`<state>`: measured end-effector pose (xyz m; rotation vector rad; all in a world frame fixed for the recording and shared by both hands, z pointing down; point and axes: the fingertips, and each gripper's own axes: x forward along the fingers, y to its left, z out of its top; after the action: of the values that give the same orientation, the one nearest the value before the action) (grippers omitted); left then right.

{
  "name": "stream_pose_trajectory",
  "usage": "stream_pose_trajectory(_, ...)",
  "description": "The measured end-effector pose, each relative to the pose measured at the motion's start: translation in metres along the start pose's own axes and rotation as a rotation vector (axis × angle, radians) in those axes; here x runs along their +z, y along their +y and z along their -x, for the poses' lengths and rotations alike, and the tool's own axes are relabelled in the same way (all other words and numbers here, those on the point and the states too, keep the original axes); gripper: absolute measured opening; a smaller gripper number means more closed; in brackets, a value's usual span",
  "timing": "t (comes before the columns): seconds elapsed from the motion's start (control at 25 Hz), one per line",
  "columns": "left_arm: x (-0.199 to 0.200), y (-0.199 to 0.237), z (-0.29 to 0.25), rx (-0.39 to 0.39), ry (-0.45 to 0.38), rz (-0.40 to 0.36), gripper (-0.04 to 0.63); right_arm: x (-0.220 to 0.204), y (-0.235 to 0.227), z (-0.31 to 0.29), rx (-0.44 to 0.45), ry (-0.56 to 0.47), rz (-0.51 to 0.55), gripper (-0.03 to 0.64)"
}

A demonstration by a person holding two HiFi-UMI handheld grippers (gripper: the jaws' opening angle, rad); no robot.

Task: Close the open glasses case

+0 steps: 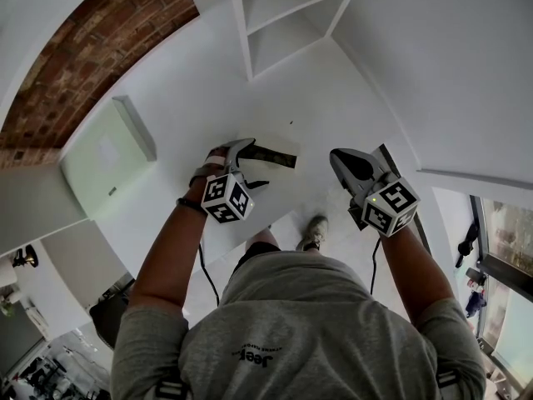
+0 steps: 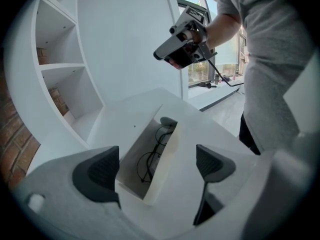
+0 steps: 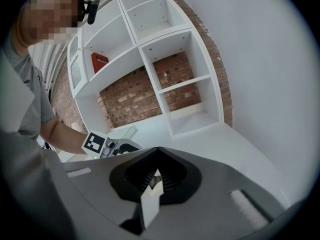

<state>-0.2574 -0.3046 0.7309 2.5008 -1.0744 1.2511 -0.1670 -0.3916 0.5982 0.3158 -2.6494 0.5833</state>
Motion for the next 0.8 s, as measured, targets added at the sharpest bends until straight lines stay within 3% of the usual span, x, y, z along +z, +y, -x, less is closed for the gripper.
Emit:
stream_pose_trajectory(0.32, -0.007, -0.018, 0.003, -0.014, 0.012, 0.032, 0.489, -0.002, 0.004, 0.006, 0.004, -0.001, -0.001, 0.009)
stream_pose_trajectory(0.52, -0.024, -0.040, -0.001, -0.067, 0.050, 0.067, 0.490, -0.004, 0.004, 0.010, 0.002, 0.001, -0.007, 0.009)
stream_pose_trajectory(0.64, -0.022, -0.040, -0.002, -0.072, 0.043, 0.106, 0.492, -0.004, 0.004, 0.012, 0.003, 0.002, -0.009, 0.009)
stream_pose_trajectory(0.8, -0.021, -0.040, -0.001, -0.081, 0.047, 0.105, 0.491, -0.002, 0.004, 0.015, 0.001, -0.002, -0.010, 0.009)
